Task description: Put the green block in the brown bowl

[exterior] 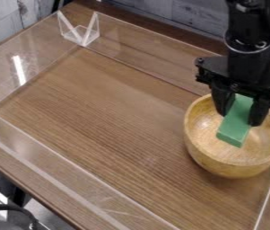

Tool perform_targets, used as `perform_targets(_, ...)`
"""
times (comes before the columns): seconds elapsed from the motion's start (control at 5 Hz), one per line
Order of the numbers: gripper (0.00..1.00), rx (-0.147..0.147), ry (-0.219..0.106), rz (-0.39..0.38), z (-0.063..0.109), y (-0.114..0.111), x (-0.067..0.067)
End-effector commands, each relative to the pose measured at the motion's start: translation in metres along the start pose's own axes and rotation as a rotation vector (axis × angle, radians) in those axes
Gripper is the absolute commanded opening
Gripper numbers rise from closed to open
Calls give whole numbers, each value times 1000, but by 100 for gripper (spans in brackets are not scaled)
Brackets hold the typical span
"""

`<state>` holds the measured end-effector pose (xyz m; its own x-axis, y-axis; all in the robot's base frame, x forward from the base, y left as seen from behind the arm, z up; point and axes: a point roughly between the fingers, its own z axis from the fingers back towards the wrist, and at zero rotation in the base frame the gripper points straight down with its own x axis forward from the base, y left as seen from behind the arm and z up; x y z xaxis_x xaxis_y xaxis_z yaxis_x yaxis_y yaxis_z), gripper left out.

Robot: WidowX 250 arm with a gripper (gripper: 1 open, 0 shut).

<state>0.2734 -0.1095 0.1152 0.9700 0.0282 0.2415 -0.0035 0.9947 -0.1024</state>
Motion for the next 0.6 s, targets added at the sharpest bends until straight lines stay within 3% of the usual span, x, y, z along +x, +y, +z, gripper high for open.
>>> perform_targets(0.0,0,-18,-46,5,9,-2,12)
perform_targets(0.2,100,-19,-45,6,8,-2,12)
perform_targets(0.4,100,-20,-45,8,8,0,14)
